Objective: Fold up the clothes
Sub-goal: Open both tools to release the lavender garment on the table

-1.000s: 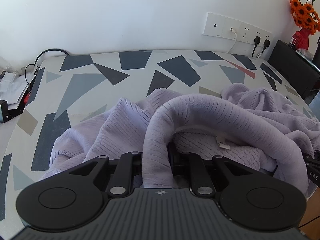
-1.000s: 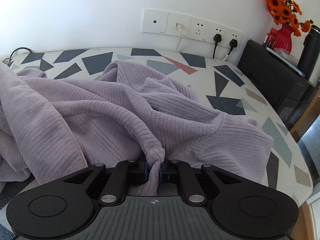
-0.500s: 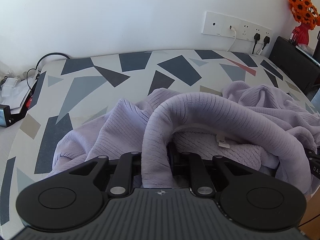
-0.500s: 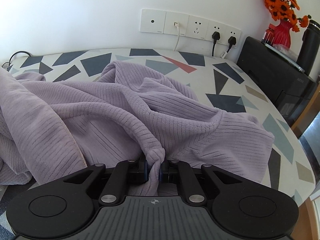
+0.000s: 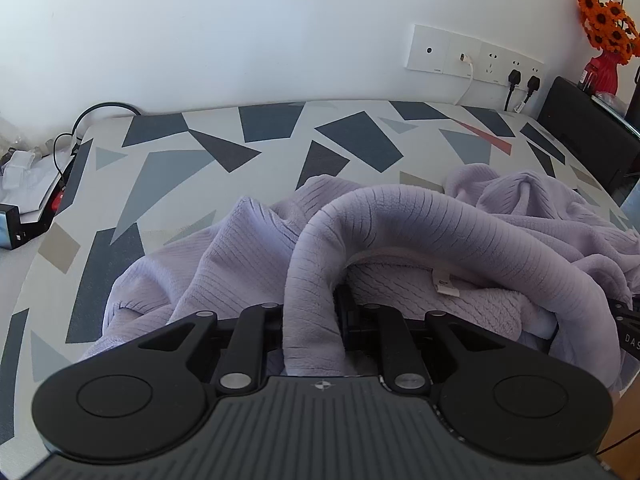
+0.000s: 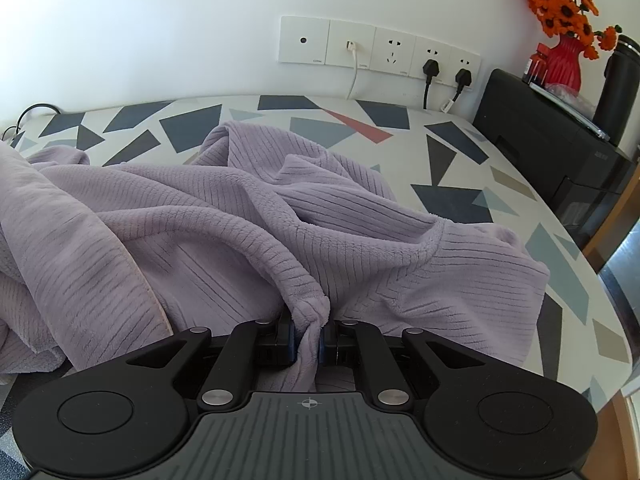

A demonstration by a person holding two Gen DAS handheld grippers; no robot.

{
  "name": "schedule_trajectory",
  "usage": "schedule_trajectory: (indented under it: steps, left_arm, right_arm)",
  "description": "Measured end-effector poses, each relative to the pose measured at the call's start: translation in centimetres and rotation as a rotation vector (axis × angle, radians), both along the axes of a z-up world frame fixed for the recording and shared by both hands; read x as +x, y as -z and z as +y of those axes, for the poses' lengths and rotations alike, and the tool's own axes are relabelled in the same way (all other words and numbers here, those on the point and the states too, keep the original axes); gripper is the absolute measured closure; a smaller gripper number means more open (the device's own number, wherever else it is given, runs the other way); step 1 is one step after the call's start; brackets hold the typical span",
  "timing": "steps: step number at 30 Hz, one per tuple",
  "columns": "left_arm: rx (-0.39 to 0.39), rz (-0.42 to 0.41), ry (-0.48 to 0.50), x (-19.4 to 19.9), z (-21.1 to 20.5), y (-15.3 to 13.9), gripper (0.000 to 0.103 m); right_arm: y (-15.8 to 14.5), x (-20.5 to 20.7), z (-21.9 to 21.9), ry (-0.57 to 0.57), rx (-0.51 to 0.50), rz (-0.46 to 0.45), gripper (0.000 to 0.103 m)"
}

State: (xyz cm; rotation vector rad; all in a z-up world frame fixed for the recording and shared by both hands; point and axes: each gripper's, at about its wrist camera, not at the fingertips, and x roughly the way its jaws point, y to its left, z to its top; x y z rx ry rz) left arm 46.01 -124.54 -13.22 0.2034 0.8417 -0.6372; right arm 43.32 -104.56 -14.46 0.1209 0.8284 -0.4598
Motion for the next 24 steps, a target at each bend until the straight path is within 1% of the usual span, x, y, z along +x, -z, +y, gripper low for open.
schedule_trajectory:
  steps: [7,14,18,20,24]
  left_arm:
    - [-0.005,0.0,-0.014,-0.1,0.1,0.0,0.085]
    - [-0.05,0.037,-0.061,0.2,0.9,-0.1,0.081]
    - [-0.063,0.021,-0.081,-0.2,1.4,-0.4,0.075]
    - [-0.07,0.016,-0.092,-0.4,1.6,-0.6,0.074]
    - [-0.094,0.04,-0.122,-0.3,2.2,-1.4,0.067]
  right_arm:
    - [0.1,0.0,0.1,0.0,-0.005,0.0,0.094]
    - [0.0,0.0,-0.1,-0.007,-0.003,0.008,0.094]
    - [-0.1,0.1,-0.4,-0.007,0.014,0.011,0.094]
    - [-0.3,0.2,-0.7,-0.007,0.026,0.014,0.094]
    - [-0.4,0.3,-0.9,-0.025,0.022,0.023,0.094]
